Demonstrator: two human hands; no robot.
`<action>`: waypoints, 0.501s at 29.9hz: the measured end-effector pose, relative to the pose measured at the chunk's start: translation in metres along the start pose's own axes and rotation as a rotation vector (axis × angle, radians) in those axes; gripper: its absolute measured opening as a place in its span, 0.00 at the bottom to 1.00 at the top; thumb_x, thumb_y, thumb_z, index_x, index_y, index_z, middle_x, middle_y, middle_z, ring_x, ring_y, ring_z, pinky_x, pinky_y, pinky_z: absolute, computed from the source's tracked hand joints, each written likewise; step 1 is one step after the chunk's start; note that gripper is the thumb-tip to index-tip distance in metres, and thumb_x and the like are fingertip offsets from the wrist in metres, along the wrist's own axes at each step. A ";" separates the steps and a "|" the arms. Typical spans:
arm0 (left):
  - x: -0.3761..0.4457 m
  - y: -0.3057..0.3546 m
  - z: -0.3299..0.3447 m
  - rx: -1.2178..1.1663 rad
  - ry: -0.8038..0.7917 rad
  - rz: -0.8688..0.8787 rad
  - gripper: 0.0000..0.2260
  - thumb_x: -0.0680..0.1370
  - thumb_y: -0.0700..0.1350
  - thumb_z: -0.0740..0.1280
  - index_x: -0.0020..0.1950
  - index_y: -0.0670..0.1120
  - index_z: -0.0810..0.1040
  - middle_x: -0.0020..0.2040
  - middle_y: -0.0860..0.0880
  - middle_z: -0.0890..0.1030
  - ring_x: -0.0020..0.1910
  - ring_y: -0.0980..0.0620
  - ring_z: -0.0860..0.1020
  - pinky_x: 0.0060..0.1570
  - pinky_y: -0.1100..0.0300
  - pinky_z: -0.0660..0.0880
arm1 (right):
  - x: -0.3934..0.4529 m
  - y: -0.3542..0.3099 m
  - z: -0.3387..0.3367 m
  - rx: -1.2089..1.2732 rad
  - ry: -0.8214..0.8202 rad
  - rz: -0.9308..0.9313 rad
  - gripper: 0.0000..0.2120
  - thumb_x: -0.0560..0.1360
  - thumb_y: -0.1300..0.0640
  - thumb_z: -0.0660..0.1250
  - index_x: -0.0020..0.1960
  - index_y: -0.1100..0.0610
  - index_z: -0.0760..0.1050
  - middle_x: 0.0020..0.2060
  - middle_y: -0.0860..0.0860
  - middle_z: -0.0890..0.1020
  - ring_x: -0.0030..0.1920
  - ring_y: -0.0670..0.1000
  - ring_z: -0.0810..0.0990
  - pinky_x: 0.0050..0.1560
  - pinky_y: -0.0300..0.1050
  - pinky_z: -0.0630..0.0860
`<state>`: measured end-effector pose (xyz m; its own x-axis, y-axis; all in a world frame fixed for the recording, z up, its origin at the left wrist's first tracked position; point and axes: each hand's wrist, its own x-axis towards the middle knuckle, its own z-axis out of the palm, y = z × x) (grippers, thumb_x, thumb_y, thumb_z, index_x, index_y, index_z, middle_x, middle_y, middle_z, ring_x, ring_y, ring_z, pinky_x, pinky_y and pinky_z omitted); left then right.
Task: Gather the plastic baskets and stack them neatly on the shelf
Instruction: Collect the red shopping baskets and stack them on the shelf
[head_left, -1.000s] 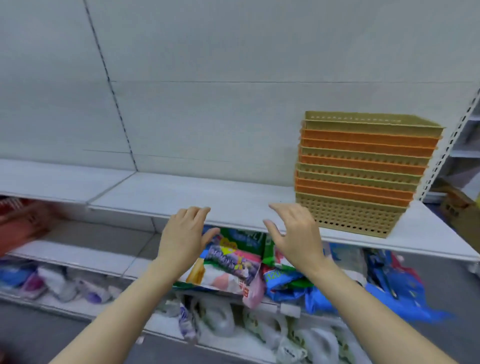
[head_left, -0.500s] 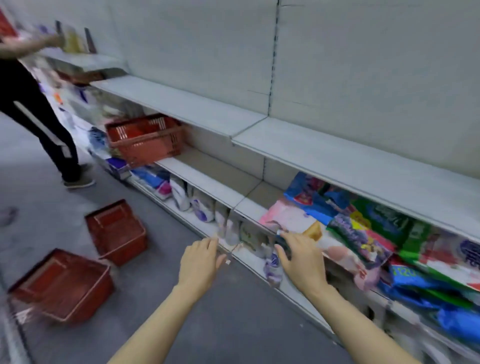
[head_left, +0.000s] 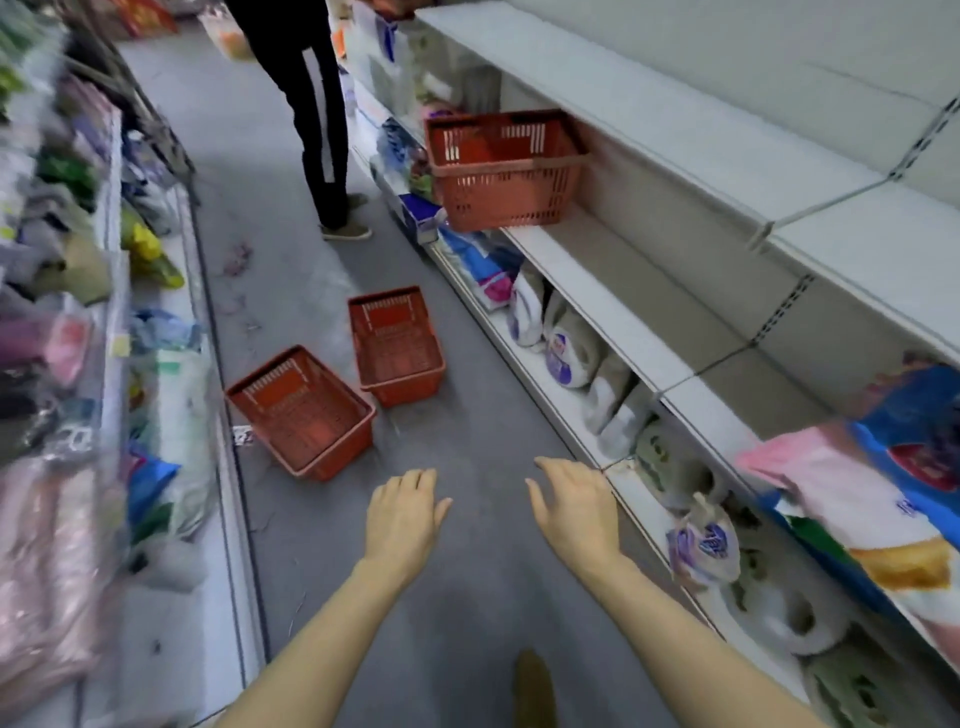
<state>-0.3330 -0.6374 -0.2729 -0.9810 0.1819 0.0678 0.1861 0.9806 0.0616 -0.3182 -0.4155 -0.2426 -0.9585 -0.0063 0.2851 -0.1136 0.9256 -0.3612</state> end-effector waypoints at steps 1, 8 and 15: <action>0.005 -0.013 0.005 0.001 -0.014 -0.033 0.22 0.61 0.50 0.85 0.48 0.41 0.86 0.40 0.45 0.85 0.33 0.42 0.82 0.32 0.53 0.78 | 0.013 -0.006 0.012 0.004 -0.019 -0.023 0.16 0.71 0.49 0.61 0.48 0.58 0.81 0.39 0.51 0.83 0.39 0.55 0.81 0.40 0.49 0.77; 0.045 -0.103 0.030 0.033 -0.059 -0.201 0.19 0.65 0.48 0.83 0.50 0.40 0.85 0.42 0.43 0.85 0.36 0.39 0.82 0.34 0.50 0.78 | 0.086 -0.048 0.098 -0.006 -0.194 -0.103 0.12 0.69 0.52 0.67 0.47 0.59 0.80 0.38 0.54 0.83 0.38 0.58 0.80 0.38 0.51 0.76; 0.100 -0.219 0.055 0.073 -0.099 -0.296 0.17 0.67 0.48 0.81 0.50 0.41 0.84 0.41 0.42 0.84 0.37 0.38 0.82 0.37 0.50 0.77 | 0.146 -0.110 0.194 0.017 -0.290 -0.119 0.14 0.68 0.55 0.74 0.50 0.60 0.80 0.39 0.55 0.83 0.38 0.59 0.81 0.39 0.52 0.77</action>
<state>-0.4744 -0.8302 -0.3342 -0.9932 -0.1096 -0.0400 -0.1093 0.9940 -0.0080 -0.4962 -0.5918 -0.3334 -0.9727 -0.2239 0.0619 -0.2311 0.9056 -0.3556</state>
